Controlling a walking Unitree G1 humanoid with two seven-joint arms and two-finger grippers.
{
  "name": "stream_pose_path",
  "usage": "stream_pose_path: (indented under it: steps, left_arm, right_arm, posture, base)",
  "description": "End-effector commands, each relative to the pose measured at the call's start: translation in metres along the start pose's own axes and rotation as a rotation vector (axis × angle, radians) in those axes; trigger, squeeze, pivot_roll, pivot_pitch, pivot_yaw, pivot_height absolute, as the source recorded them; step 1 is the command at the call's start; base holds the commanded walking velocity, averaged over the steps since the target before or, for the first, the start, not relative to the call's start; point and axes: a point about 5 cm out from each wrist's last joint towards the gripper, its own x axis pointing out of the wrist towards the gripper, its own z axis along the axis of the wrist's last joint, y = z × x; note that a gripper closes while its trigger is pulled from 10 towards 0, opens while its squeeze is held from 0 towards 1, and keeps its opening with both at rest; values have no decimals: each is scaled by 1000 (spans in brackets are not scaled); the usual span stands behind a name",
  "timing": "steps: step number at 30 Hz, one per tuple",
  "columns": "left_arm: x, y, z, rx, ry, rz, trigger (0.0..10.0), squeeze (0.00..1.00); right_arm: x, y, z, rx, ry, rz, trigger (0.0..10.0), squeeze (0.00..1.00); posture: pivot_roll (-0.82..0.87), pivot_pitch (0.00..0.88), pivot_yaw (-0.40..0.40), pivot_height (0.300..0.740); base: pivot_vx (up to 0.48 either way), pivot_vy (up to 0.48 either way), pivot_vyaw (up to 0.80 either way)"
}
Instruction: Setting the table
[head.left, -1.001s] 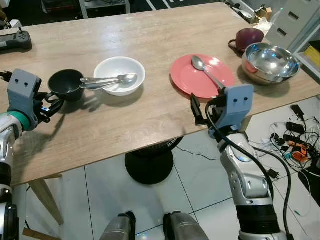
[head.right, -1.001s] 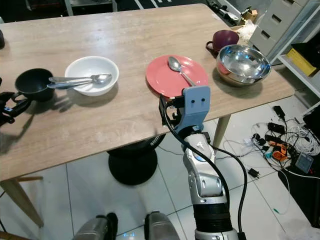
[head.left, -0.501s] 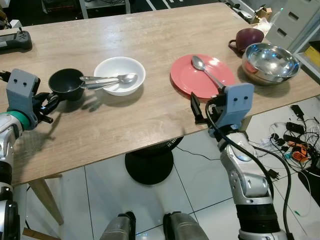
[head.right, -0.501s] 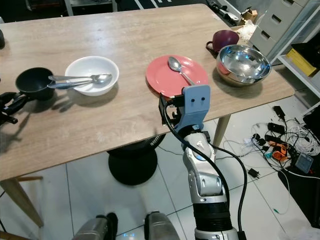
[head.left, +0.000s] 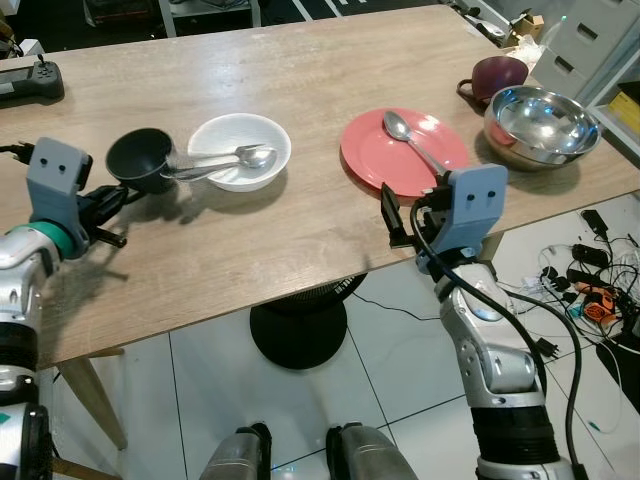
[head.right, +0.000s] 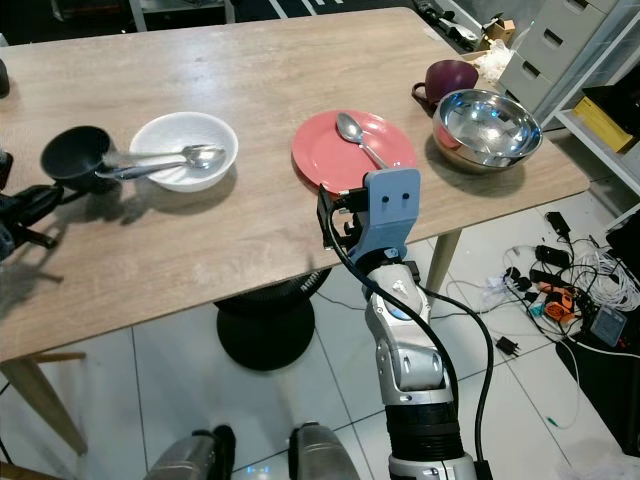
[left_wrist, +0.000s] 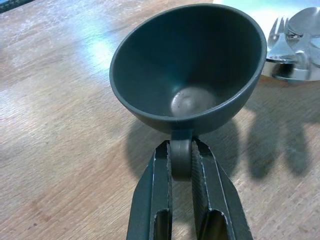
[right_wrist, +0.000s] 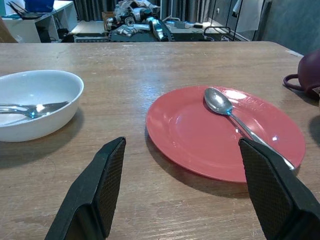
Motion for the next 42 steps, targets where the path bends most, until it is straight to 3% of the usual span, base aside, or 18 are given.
stream_pose_path:
  steps: [1, 3, 6, 11, 13, 14, 16, 18, 20, 24, 25, 27, 29, 32, 34, 36, 38, 42]
  left_arm:
    - [-1, -1, -5, -6, 11, 26, 10000, 0]
    - [-1, 0, -5, 5, 12, 55, 10000, 0]
    - [-6, 10, 8, 44, -41, 211, 10000, 0]
    - [-14, 8, 12, 72, -42, 263, 10000, 0]
    - [-24, 1, 18, 95, -51, 280, 10000, 0]
    - [-33, -10, 25, 116, -56, 240, 10000, 0]
    - [-33, -10, 25, 116, -56, 240, 10000, 0]
    - [-42, -39, 60, 207, -138, 111, 10000, 0]
    - [-42, -39, 60, 207, -138, 111, 10000, 0]
    - [-44, -56, 82, 250, -203, 67, 10000, 0]
    - [-45, -68, 89, 263, -232, 28, 10000, 0]
    - [-45, -68, 89, 263, -232, 28, 10000, 0]
    - [-45, -89, 98, 261, -273, -35, 10000, 0]
    - [-41, -95, 96, 242, -273, -32, 10000, 0]
    - [-32, -108, 85, 163, -254, 32, 10000, 0]
    - [-32, -108, 85, 163, -254, 32, 10000, 0]
    - [-30, -124, 76, 116, -240, 72, 10000, 0]
    - [-34, -133, 71, 85, -228, 70, 10000, 0]
  right_arm:
    - [0, -2, -2, 5, 5, -14, 10000, 0]
    - [0, -3, -2, 4, 5, -16, 10000, 0]
    - [-2, -4, -2, 4, 4, -19, 10000, 0]
    - [-3, -4, -3, 4, 4, -21, 10000, 0]
    - [-4, -4, -3, 5, 4, -22, 10000, 0]
    - [-5, -4, -3, 7, 5, -18, 10000, 0]
    - [-5, -4, -3, 7, 5, -18, 10000, 0]
    - [-2, -2, -1, 13, -8, -10, 10000, 0]
    - [-2, -2, -1, 13, -8, -10, 10000, 0]
    - [0, -1, 0, 17, -18, -11, 10000, 0]
    - [0, 0, 1, 18, -21, -14, 10000, 0]
    - [0, 0, 1, 18, -21, -14, 10000, 0]
    - [-2, -1, 0, 18, -20, -18, 10000, 0]
    - [-3, -1, -2, 18, -18, -20, 10000, 0]
    - [-4, 0, -3, 17, -17, -29, 10000, 0]
    - [-4, 0, -3, 17, -17, -29, 10000, 0]
    - [-5, 0, -4, 13, -16, -38, 10000, 0]
    - [-6, -1, -5, 9, -16, -50, 10000, 0]
  posture:
    - [-140, 69, 14, 740]
    - [-140, 69, 14, 740]
    - [-137, 66, 23, 740]
    - [-127, 65, 27, 740]
    - [-114, 64, 20, 740]
    - [-104, 62, 14, 740]
    - [-104, 62, 14, 740]
    - [-84, 49, 23, 740]
    - [-84, 49, 23, 740]
    - [-87, 42, 33, 740]
    - [-87, 37, 36, 740]
    - [-87, 37, 36, 740]
    - [-87, 33, 36, 740]
    - [-89, 29, 37, 740]
    - [-98, 26, 38, 740]
    - [-98, 26, 38, 740]
    - [-110, 27, 44, 740]
    - [-111, 30, 47, 740]
  base:
    - [0, 0, 0]
    - [0, 0, 0]
    - [0, 0, 0]
    - [0, 0, 0]
    - [0, 0, 0]
    - [0, 0, 0]
    - [0, 0, 0]
    - [0, 0, 0]
    - [0, 0, 0]
    - [0, 0, 0]
    - [0, 0, 0]
    - [0, 0, 0]
    - [0, 0, 0]
    - [0, 0, 0]
    - [0, 0, 0]
    - [0, 0, 0]
    - [0, 0, 0]
    - [0, 0, 0]
